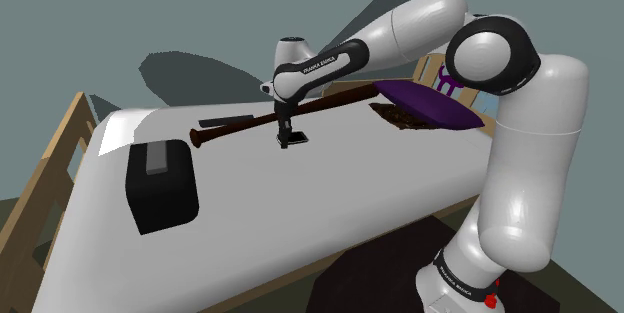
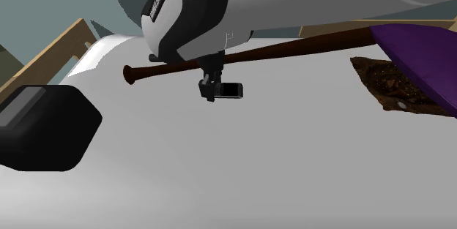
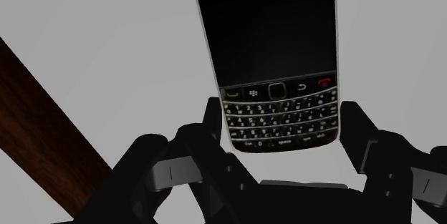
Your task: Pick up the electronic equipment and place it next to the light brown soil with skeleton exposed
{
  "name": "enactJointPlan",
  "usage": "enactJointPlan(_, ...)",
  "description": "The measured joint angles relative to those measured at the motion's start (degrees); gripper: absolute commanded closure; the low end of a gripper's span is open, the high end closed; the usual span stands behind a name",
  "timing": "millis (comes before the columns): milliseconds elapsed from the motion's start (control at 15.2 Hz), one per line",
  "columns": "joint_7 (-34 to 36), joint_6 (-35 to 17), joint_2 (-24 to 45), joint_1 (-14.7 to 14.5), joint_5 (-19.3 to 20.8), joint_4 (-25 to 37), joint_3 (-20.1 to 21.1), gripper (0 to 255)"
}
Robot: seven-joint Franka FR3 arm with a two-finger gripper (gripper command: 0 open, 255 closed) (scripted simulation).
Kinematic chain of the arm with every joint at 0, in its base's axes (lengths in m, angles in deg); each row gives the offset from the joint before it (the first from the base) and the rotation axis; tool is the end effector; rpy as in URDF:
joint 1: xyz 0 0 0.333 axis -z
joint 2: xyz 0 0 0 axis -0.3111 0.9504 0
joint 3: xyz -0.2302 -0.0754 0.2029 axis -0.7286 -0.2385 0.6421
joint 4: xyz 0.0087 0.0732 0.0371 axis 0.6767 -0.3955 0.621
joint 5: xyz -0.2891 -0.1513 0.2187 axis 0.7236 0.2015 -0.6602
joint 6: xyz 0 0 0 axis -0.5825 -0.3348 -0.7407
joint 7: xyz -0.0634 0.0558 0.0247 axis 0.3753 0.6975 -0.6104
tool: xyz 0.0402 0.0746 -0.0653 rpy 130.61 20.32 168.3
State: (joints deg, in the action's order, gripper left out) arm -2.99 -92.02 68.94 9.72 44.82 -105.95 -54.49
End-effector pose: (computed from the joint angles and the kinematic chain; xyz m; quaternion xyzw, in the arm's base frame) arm 0.6184 0.0866 0.3320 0.8729 0.4878 -0.0012 0.0083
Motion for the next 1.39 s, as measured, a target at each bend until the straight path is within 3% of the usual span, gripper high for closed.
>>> enactJointPlan(660,0.0,0.22,-0.2,0.0,0.0,0.01,0.0,255)
enactJointPlan(1386,-0.08,7.31,-3.67,-0.03,-0.04,3.66,0.02,255)
